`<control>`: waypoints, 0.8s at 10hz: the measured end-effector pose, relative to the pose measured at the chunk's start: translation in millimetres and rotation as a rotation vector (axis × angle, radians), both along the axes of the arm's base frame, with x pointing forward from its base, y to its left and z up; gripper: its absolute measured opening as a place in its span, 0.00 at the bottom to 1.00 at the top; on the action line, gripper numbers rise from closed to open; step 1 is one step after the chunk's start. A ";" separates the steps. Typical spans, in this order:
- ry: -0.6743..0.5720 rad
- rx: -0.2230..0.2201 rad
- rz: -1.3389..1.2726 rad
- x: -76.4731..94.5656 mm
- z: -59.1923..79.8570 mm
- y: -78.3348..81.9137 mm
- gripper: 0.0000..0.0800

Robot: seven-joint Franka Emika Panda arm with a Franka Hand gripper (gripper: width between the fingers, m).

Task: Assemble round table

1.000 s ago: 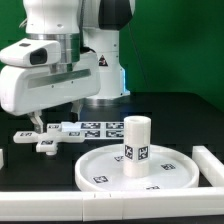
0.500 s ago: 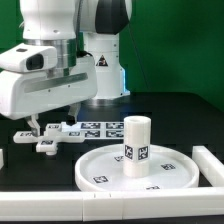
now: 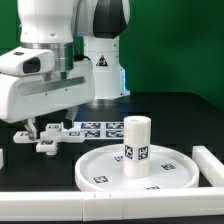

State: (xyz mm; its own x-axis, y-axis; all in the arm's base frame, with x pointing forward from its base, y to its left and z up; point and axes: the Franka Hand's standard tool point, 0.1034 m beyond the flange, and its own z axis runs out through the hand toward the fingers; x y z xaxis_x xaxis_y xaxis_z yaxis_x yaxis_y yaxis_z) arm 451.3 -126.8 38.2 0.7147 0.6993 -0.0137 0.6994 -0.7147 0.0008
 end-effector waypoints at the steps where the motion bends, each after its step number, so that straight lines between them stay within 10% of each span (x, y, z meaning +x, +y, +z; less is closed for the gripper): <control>1: 0.001 0.000 -0.002 -0.5 -0.5 -0.9 0.81; 8: 0.015 0.003 -0.002 -4.8 -6.9 -0.4 0.81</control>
Offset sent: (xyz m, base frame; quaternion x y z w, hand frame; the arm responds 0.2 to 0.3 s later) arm -0.0006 -0.0012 -0.0034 0.0007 0.0035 0.0025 1.0000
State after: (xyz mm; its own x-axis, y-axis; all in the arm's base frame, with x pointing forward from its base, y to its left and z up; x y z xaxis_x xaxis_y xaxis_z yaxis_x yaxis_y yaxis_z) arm 446.5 -127.3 31.3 0.7157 0.6980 -0.0225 0.6980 -0.7160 -0.0114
